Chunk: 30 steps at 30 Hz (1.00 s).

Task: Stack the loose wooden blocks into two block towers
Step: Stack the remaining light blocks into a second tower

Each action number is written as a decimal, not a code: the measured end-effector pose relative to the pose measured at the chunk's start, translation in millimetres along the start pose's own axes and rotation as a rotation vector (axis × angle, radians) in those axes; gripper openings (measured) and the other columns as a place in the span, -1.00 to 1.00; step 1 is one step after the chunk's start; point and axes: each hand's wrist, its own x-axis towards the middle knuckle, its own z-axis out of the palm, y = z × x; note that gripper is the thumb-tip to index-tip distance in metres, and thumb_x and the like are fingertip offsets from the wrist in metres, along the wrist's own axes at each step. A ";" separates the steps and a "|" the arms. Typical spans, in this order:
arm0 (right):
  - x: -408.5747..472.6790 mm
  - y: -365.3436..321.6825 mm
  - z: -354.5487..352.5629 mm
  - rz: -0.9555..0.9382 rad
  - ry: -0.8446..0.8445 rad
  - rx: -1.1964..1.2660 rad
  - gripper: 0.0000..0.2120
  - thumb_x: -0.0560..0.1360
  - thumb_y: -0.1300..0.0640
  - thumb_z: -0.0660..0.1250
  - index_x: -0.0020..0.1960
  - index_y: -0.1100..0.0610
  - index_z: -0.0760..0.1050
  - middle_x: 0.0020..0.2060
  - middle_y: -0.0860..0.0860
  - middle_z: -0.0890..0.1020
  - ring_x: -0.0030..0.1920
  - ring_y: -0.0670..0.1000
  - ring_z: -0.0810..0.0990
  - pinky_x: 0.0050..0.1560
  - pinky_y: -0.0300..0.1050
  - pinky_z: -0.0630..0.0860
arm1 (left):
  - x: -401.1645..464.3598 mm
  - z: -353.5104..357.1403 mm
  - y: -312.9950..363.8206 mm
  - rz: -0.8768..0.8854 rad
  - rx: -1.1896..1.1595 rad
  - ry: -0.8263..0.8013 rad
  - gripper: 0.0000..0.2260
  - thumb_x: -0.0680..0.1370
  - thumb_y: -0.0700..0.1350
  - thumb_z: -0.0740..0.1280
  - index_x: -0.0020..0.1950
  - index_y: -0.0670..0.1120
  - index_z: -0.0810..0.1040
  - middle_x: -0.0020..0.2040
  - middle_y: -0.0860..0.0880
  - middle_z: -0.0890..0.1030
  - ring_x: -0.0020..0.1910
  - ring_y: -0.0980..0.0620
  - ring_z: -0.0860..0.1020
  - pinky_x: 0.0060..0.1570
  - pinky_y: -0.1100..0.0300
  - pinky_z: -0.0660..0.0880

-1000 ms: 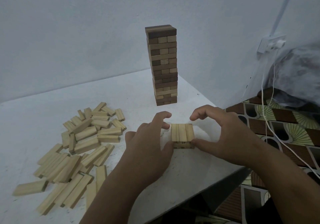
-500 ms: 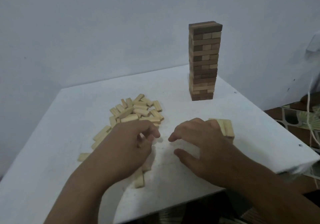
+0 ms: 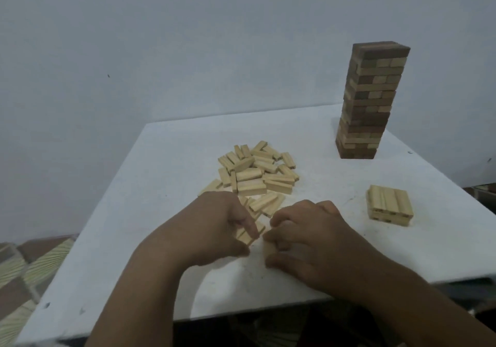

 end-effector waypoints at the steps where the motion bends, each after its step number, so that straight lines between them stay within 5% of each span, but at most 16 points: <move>1: -0.8 2.1 -0.6 0.007 0.029 0.007 -0.58 0.46 -0.39 0.09 0.06 -0.21 0.56 0.12 -0.28 0.52 0.13 -0.17 0.41 0.10 -0.08 0.27 | 1.5 1.8 1.6 0.004 0.011 -0.004 -0.78 0.37 -0.06 0.57 -0.03 0.18 0.71 -0.08 0.19 0.55 0.00 0.19 0.52 0.07 0.14 0.51; 8: -14.9 20.0 -16.7 0.116 0.021 -0.027 -0.59 0.51 -0.24 0.13 0.15 -0.09 0.60 0.10 -0.21 0.56 0.06 -0.21 0.42 0.02 -0.28 0.27 | 12.9 24.2 20.4 0.094 0.043 0.011 -0.79 0.45 0.00 0.50 0.06 0.19 0.67 -0.09 0.22 0.56 -0.10 0.22 0.47 -0.14 0.35 0.37; 11: -24.0 23.5 -26.1 0.173 0.023 0.014 -0.67 0.53 -0.15 0.24 0.15 -0.03 0.62 0.11 -0.15 0.57 0.10 -0.16 0.45 0.07 -0.27 0.34 | 19.0 34.2 30.5 0.140 0.033 0.043 -0.75 0.45 0.01 0.49 0.12 0.17 0.65 -0.02 0.21 0.59 -0.08 0.24 0.49 -0.10 0.36 0.42; 14: -35.3 26.8 -32.8 0.190 0.032 0.058 -0.51 0.41 -0.29 0.20 0.12 -0.01 0.64 0.13 -0.14 0.57 0.12 -0.13 0.49 0.13 -0.16 0.43 | 26.2 42.8 39.6 0.187 -0.022 0.066 -0.73 0.43 -0.03 0.51 0.12 0.14 0.66 -0.03 0.17 0.63 -0.08 0.23 0.53 -0.01 0.24 0.53; 18: -48.5 33.7 -39.6 0.256 -0.011 0.097 -0.63 0.39 -0.18 0.43 0.16 -0.11 0.61 0.29 -0.27 0.44 0.26 -0.23 0.37 0.19 -0.30 0.29 | 35.2 52.0 45.4 0.233 -0.110 0.072 -0.69 0.40 -0.13 0.55 0.10 0.12 0.67 -0.06 0.17 0.63 -0.08 0.25 0.57 0.02 0.23 0.55; 26: -54.4 42.3 -39.3 0.240 0.063 0.165 -0.73 0.38 -0.08 0.48 0.06 -0.07 0.66 0.06 -0.27 0.54 -0.05 -0.36 0.43 -0.10 -0.51 0.28 | 44.1 55.8 43.9 0.232 -0.096 0.102 -0.82 0.38 -0.04 0.55 -0.06 0.15 0.68 0.07 0.21 0.57 -0.06 0.24 0.51 -0.04 0.27 0.51; 30: -54.8 44.2 -37.8 0.224 0.076 0.172 -0.72 0.38 -0.10 0.47 0.07 -0.06 0.66 0.03 -0.26 0.55 -0.04 -0.34 0.44 -0.09 -0.53 0.28 | 45.3 54.1 44.4 0.211 -0.108 0.089 -0.83 0.37 -0.01 0.56 -0.07 0.16 0.69 0.05 0.24 0.62 -0.06 0.25 0.52 0.00 0.18 0.54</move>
